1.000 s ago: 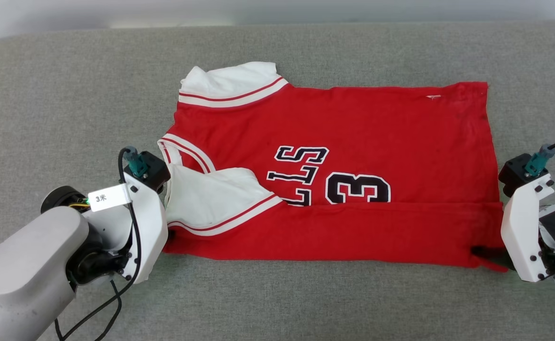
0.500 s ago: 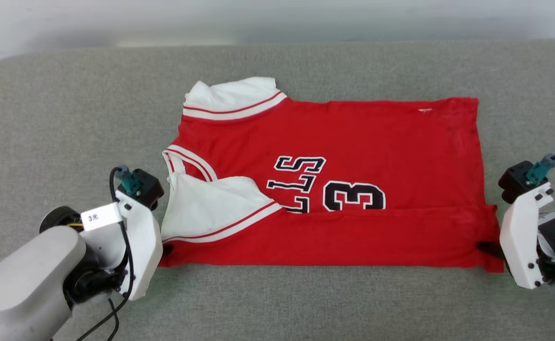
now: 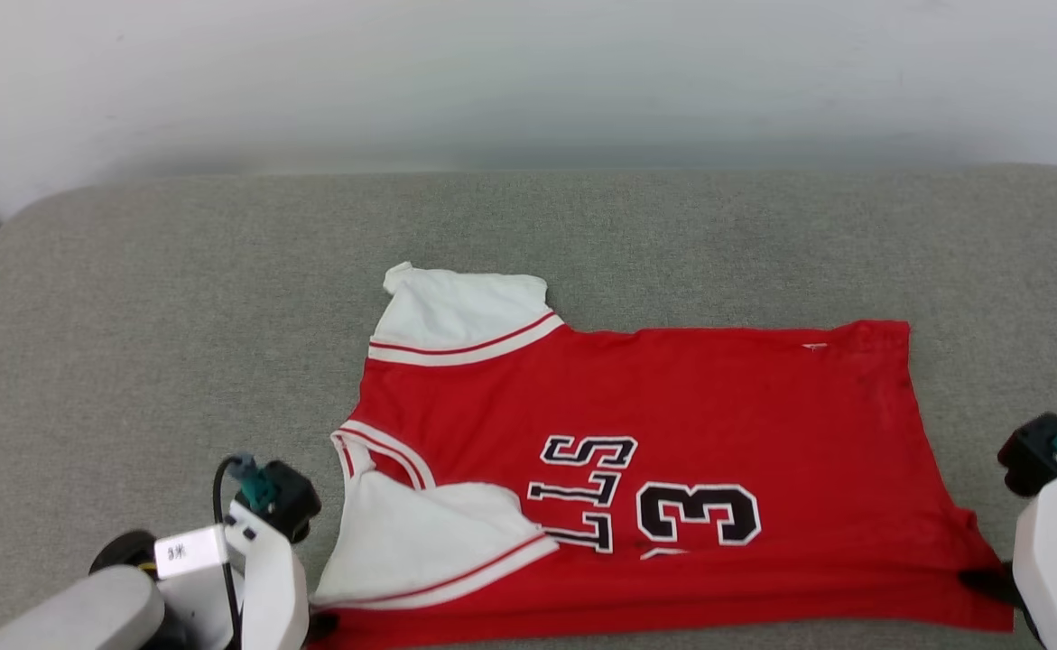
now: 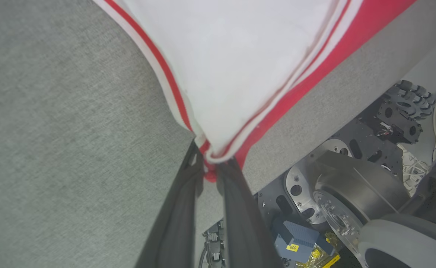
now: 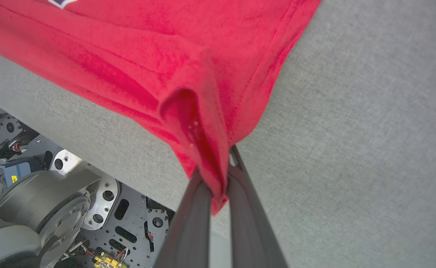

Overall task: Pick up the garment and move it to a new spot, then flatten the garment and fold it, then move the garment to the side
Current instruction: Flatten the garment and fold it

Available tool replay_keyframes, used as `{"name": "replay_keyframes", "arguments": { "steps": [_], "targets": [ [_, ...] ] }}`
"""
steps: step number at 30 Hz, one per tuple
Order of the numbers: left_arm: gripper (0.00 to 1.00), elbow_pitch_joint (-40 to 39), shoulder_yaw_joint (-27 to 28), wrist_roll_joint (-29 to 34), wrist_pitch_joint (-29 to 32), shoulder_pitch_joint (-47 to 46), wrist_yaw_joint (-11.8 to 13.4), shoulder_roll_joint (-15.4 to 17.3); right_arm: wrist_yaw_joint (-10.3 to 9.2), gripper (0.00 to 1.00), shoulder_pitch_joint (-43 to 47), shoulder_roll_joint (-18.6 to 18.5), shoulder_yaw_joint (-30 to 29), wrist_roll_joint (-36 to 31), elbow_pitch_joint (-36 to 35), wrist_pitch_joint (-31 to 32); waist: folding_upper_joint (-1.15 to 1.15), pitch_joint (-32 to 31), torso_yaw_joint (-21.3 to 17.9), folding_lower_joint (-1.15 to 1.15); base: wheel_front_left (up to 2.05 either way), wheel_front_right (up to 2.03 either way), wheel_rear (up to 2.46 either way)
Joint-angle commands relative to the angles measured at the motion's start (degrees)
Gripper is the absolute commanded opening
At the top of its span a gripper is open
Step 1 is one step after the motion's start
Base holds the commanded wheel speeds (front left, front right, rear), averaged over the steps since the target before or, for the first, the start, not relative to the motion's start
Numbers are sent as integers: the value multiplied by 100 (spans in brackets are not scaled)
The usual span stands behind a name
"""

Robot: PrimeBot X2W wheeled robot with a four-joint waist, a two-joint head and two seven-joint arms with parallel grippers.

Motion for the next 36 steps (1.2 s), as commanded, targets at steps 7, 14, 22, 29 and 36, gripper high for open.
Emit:
{"name": "replay_keyframes", "arguments": {
  "steps": [7, 14, 22, 29, 36],
  "targets": [
    [0, 70, -101, -30, -118, 383, 212, 32, -6, 0, 389, 174, 50, -169, 242, -89, 0, 214, -74, 0, 0, 0, 0],
    [100, 186, 12, 77, -387, 269, 229, -10, -5, 100, 374, 500, -97, -277, 453, -447, 0, 204, -73, 0, 0, 0, 0],
    [100, -189, 492, 154, -793, -77, 394, 347, -5, 100, 337, 543, -640, -692, 68, -1590, 0, 20, -106, 0, 0, 0, 0],
    [100, -91, 977, 724, -1351, -805, 732, 361, -5, 100, 475, 1113, -1698, -1689, -73, -3044, 0, 246, -270, 0, 0, 0, 0],
    [100, 334, 1238, 878, -1115, -1798, 680, 139, -5, 100, 873, 2031, -2862, -2861, -603, -3851, 0, 725, -558, 0, 0, 0, 0]
  ]
}}
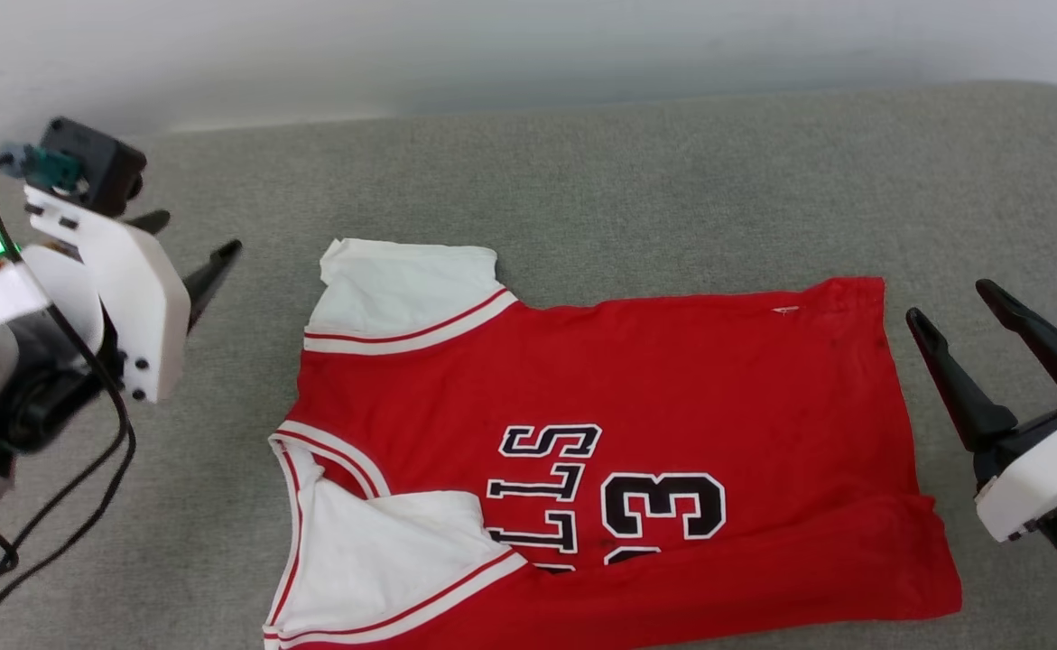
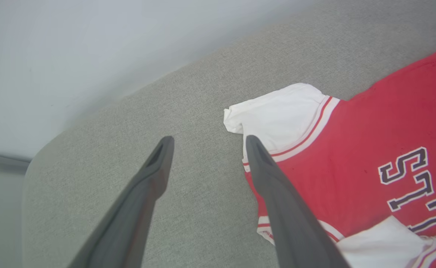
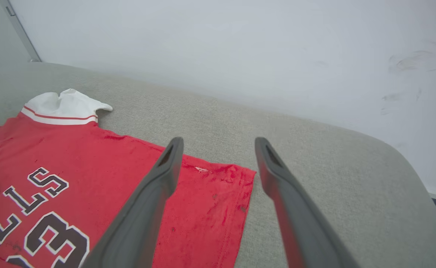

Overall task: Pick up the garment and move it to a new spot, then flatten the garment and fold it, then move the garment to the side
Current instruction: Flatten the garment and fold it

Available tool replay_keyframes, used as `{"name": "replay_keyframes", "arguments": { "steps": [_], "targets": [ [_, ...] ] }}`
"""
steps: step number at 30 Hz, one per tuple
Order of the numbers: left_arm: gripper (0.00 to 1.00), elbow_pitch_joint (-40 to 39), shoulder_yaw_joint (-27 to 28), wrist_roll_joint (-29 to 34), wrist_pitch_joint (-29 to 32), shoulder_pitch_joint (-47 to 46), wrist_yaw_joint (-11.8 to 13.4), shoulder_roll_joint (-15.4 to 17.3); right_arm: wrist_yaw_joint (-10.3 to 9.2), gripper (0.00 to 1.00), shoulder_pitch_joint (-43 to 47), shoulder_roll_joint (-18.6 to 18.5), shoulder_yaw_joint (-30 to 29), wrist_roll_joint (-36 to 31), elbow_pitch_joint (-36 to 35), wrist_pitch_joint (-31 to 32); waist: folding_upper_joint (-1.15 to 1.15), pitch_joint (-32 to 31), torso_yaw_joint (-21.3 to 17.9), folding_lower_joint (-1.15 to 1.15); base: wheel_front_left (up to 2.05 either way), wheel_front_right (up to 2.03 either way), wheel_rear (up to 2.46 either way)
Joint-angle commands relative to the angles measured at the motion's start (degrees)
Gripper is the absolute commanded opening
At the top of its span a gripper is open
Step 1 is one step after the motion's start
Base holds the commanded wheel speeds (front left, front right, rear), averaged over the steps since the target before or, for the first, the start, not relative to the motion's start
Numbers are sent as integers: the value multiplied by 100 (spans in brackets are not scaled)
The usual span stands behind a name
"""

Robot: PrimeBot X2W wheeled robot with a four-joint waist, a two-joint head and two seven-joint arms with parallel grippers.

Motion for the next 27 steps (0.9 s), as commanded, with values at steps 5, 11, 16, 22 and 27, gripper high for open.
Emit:
{"name": "replay_keyframes", "arguments": {
  "steps": [5, 11, 16, 22, 27],
  "targets": [
    [100, 464, 58, -73, 637, -894, -249, -237, -3, 100, 404, 654, -527, -681, -554, -157, 0, 611, -387, 0, 0, 0, 0],
    [100, 926, -119, -153, 1744, -1725, -452, -422, -4, 100, 463, 954, -649, -994, -939, -13, 0, 1136, -633, 0, 0, 0, 0],
    [100, 1301, -245, -241, 2557, -2199, -490, -522, -4, 100, 224, 988, -547, -1082, -1107, 116, 0, 1527, -830, 0, 0, 0, 0],
    [100, 1649, -447, -116, 3004, -2433, -575, -599, -4, 100, -69, 962, -402, -1073, -1114, 146, 0, 1913, -983, 0, 0, 0, 0],
    [100, 1921, -699, -50, 3262, -2298, -645, -584, -4, 100, -247, 917, -263, -1064, -1013, 120, 0, 2055, -1014, 0, 0, 0, 0]
  ]
}}
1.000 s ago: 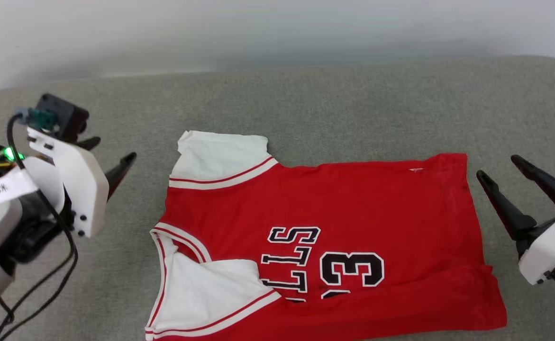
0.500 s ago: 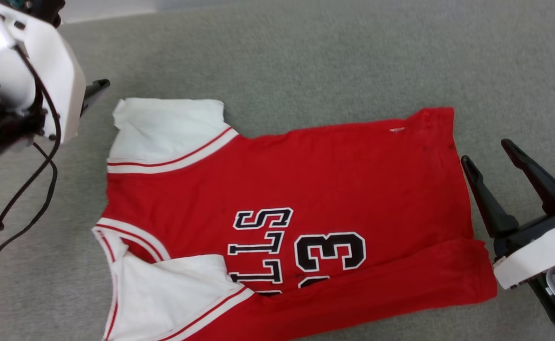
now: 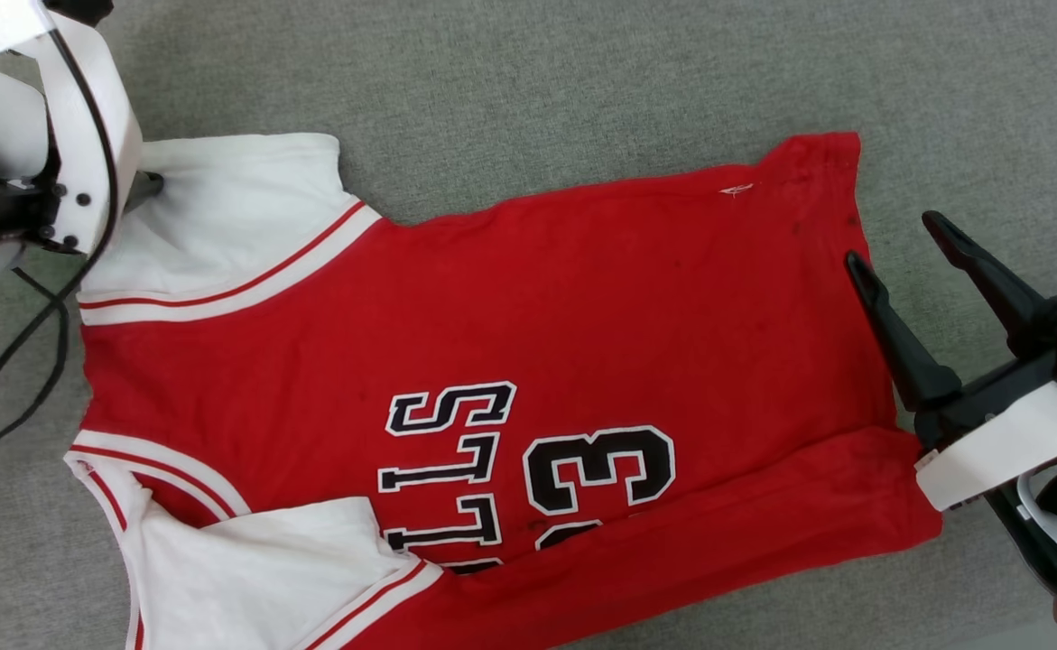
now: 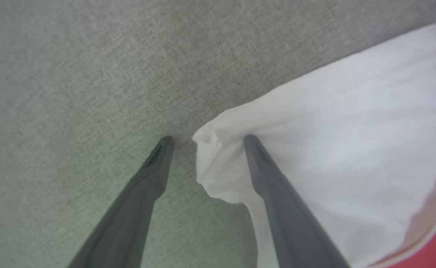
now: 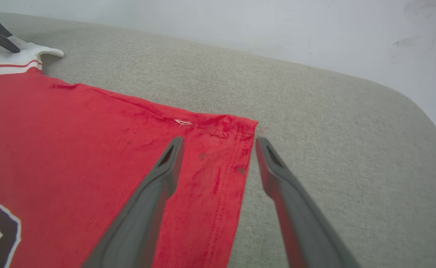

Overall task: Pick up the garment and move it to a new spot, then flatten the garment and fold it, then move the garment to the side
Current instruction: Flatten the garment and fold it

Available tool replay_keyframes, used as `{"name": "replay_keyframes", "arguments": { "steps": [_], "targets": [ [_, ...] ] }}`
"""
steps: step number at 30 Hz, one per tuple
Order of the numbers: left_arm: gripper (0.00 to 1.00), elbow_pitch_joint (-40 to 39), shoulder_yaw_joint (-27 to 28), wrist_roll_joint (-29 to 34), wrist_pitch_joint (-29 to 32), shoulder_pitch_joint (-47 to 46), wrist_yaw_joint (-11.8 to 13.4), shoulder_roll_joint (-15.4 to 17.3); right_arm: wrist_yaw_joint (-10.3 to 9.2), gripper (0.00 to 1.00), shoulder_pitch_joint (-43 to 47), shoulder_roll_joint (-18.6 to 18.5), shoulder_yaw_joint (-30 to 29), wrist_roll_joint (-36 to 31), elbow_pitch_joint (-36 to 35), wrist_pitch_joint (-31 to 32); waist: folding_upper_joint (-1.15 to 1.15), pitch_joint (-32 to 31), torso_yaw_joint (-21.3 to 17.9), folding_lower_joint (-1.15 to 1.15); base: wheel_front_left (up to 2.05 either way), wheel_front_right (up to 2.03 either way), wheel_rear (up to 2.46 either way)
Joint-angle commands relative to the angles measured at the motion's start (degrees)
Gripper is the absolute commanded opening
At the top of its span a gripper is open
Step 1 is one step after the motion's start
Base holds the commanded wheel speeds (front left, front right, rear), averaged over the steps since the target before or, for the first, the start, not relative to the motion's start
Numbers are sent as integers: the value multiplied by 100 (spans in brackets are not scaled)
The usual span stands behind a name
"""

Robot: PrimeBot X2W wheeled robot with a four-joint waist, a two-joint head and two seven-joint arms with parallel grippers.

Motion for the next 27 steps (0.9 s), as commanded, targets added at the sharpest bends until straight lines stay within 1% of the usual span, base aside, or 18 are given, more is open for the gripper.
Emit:
{"name": "replay_keyframes", "arguments": {
  "steps": [1, 4, 5, 6, 7, 11, 13, 15, 19, 25, 27],
  "targets": [
    [100, 115, -159, 25, 130, 144, -48, 24, -4, 100, -118, -35, 41, 4, 33, -28, 0, 60, -27, -1, 0, 0, 0],
    [100, 172, -216, -17, 187, 239, -90, 30, -4, 100, -177, -65, 59, 34, 59, -19, 0, 63, -12, -1, 0, 0, 0],
    [68, 175, -203, -49, 158, 277, -98, 10, -4, 100, -202, -74, 67, 53, 74, -15, 0, 62, -4, -1, 0, 0, 0],
    [10, 184, -208, -55, 141, 306, -113, -9, -4, 100, -229, -89, 70, 52, 89, -9, 0, 52, 12, -1, 0, 0, 0],
    [0, 192, -218, -38, 93, 319, -126, -17, -4, 100, -265, -114, 70, 63, 95, -4, 0, 33, 31, -1, 0, 0, 0],
    [0, 192, -93, -96, -201, 239, -175, -103, -4, 100, -476, -367, 105, 78, 154, 171, 0, -136, 130, -1, 0, 0, 0],
    [0, 169, -33, -100, -362, 184, -204, -173, -4, 100, -634, -584, 166, 50, 141, 400, 0, -267, 202, -1, 0, 0, 0],
    [0, 145, -60, -52, -476, 132, -250, -222, -4, 100, -803, -832, 257, 105, 143, 768, 0, -396, 289, -1, 0, 0, 0],
    [0, 16, -110, 8, -697, 84, -333, -337, -4, 100, -1296, -1386, 531, 455, 139, 1740, 0, -585, 478, -1, 0, 0, 0],
    [0, -291, -230, 85, -974, 38, -414, -477, -4, 100, -2224, -2107, 1154, 1484, 470, 3465, 0, -626, 779, -1, 0, 0, 0],
    [0, -389, -263, 114, -1044, 1, -434, -510, -3, 100, -2530, -2270, 1415, 1843, 614, 4075, 0, -579, 880, -1, 0, 0, 0]
  ]
}}
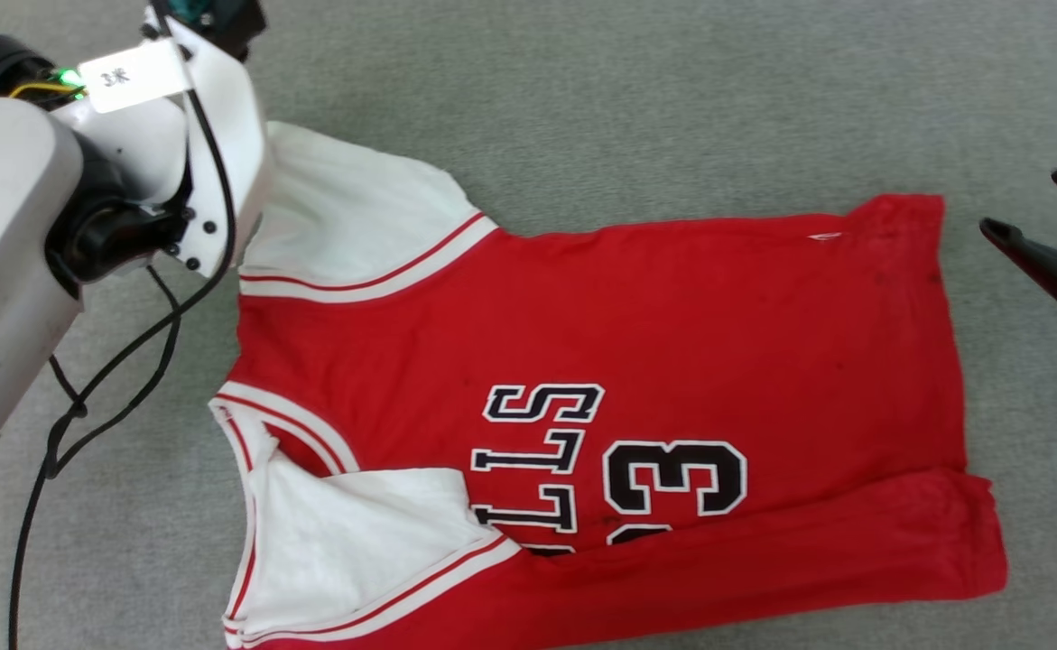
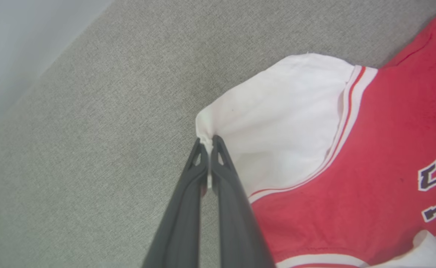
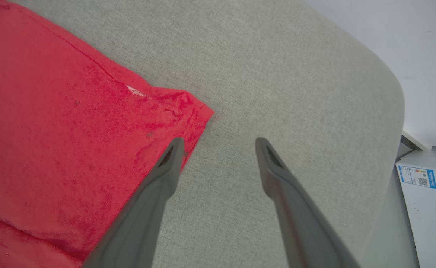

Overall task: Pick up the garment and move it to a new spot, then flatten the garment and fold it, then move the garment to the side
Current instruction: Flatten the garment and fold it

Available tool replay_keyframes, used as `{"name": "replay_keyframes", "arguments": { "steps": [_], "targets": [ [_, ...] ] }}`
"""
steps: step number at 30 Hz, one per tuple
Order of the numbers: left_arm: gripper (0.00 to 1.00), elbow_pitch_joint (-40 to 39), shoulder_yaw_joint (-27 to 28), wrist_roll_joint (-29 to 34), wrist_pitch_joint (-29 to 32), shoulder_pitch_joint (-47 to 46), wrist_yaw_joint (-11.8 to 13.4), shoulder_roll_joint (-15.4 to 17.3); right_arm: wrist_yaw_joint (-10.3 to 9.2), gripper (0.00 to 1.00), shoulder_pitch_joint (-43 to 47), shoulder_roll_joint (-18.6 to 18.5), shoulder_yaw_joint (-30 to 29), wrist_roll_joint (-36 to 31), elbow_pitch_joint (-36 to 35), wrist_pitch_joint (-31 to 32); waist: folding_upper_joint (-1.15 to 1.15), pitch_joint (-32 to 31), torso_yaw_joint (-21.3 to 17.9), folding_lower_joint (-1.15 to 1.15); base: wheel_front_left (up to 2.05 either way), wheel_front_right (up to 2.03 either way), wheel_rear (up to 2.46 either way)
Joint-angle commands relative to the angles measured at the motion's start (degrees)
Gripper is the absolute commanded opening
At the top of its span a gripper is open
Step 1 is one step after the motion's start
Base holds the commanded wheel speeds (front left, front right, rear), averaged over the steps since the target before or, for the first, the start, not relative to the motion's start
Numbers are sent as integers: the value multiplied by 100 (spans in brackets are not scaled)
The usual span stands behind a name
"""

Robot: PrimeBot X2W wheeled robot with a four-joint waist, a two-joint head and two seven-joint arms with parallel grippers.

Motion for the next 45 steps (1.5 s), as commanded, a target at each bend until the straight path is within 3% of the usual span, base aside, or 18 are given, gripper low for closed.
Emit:
{"name": "replay_keyframes", "arguments": {
  "steps": [1, 7, 15, 20, 21, 22, 29, 37, 45],
  "targets": [
    [0, -53, -34, 35, -56, -84, -22, -34, -3, 100, -230, -76, 158, 180, 99, 318, 0, 69, 136, 0, 0, 0, 0],
    [0, -263, -109, 124, -217, -257, -49, -178, -2, 100, -936, -62, 659, 656, 746, 1312, 0, 314, 393, 0, 0, 0, 0],
    [0, -410, -211, 197, -397, -490, -65, -277, 0, 100, -997, 205, 1410, 729, 1408, 1400, 0, 665, 617, 0, 0, 0, 0],
    [0, -387, -293, 220, -519, -547, -69, -257, 0, 100, -885, 359, 1819, 879, 1731, 1029, 0, 723, 626, 0, 0, 0, 0],
    [0, -370, -305, 219, -558, -542, -69, -247, 0, 40, -912, 353, 1851, 893, 1779, 934, 0, 703, 616, 0, 0, 0, 0],
    [0, -350, -322, 207, -597, -530, -70, -241, -1, 0, -961, 349, 1864, 910, 1826, 839, 0, 669, 607, 0, 0, 0, 0],
    [0, -354, -368, 99, -1034, -335, -74, -138, -2, 0, -1142, 160, 1840, 1129, 1898, 51, 0, 130, 584, 0, 0, 0, 0],
    [0, -719, -502, -64, -1391, 277, -60, 138, -2, 0, -676, -190, 2056, 1437, 1651, -780, 0, -666, 643, 0, 0, 0, 0],
    [0, -1503, -644, -231, -1701, 1310, 290, 666, -3, 0, 287, -535, 2014, 1688, 1362, -1515, 0, -1266, 689, 0, 0, 0, 0]
  ]
}}
